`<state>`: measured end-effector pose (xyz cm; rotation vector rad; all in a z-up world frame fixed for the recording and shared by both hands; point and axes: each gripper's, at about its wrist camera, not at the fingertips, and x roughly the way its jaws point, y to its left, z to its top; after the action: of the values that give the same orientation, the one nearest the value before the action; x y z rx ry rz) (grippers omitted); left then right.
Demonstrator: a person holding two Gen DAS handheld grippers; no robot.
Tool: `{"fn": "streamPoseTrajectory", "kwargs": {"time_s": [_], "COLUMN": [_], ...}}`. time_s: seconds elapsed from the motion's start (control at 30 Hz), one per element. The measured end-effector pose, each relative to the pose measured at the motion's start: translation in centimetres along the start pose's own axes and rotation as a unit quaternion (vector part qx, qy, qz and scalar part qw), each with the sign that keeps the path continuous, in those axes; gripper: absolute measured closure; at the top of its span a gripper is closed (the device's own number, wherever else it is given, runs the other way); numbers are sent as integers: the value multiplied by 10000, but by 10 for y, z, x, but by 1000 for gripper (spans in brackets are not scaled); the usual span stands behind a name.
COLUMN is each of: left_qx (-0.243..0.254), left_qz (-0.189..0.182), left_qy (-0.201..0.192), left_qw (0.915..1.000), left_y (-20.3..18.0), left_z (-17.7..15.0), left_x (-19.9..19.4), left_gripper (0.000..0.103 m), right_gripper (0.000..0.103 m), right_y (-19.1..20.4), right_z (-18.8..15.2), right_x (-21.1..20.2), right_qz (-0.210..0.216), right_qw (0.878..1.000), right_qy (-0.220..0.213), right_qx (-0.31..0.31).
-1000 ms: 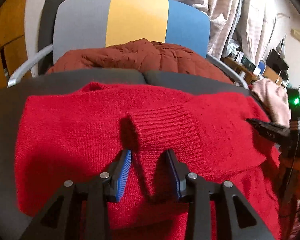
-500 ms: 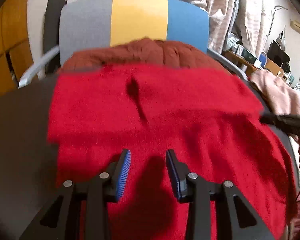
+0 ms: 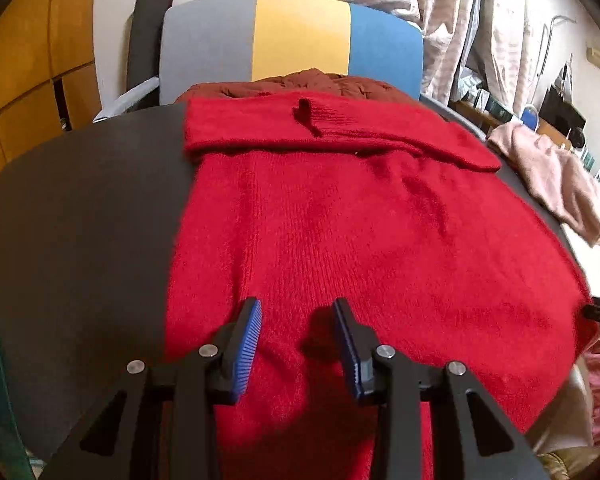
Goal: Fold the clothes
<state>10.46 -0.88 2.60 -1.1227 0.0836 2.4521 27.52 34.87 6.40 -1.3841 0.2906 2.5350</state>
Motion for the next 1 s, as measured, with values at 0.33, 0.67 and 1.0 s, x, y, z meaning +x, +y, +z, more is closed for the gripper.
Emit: {"fn": "streamPoseTrajectory", "kwargs": {"time_s": [0.33,0.67,1.0], "left_qx": [-847,-1089,-1591], "left_qz": [-155,-347,-742], "left_qy": [0,10,439], "left_qw": [9963,9934,9835], "left_y": [40,47,49], "left_z": [-37,-66,-88], "left_x": [-37,-49,-53], "left_gripper": [65,65,62], "right_gripper": [49,48,89], "right_y": [-33,-5,7], "right_z": [-26,-26,-30], "right_x": [-4,13,9], "right_qz": [581,376,378], "right_qw": [9945,9980,9989], "right_qy": [-235,-254,-273], "right_qx": [837,444,90]}}
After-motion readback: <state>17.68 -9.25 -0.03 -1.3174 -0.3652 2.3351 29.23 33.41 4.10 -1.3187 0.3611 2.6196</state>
